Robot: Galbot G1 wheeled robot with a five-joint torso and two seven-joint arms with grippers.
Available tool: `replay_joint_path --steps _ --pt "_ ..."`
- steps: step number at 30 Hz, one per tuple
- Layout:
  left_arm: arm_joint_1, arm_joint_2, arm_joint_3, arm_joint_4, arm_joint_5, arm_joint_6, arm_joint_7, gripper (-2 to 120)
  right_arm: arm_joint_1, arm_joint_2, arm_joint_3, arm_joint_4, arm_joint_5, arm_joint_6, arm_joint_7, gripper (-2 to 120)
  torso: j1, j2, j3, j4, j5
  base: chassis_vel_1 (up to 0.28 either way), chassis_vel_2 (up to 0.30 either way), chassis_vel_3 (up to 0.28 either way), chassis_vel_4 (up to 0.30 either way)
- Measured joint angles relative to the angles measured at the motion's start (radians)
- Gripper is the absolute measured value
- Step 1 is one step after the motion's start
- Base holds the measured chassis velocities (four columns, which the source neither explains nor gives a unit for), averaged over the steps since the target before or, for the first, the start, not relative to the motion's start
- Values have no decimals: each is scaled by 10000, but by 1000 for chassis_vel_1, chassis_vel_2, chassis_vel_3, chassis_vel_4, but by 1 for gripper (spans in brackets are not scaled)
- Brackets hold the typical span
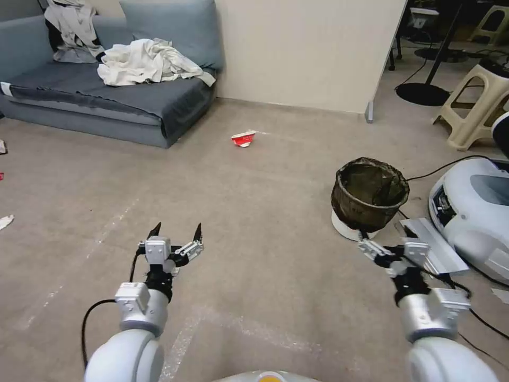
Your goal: Pick up the trash can from the floor.
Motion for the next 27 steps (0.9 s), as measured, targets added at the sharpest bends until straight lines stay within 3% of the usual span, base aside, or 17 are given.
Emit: replay_joint_path --steps 9,15,27 --pt "7 -39 -87 216 -88 -216 153 100 -83 8 59 158 127 -101 21 100 0 -1 0 1 1 0 0 0 0" --pt "-85 -87 -60 354 -84 -201 188 100 82 -310 -84 -844 654 1561 -391 100 0 -1 1 1 2 0 0 0 0" --pt "-169 -118 17 476 -70 -176 207 100 153 -359 -81 -1040 661 1843 -466 100 0 0 1 0 1 -52 -61 -58 -50"
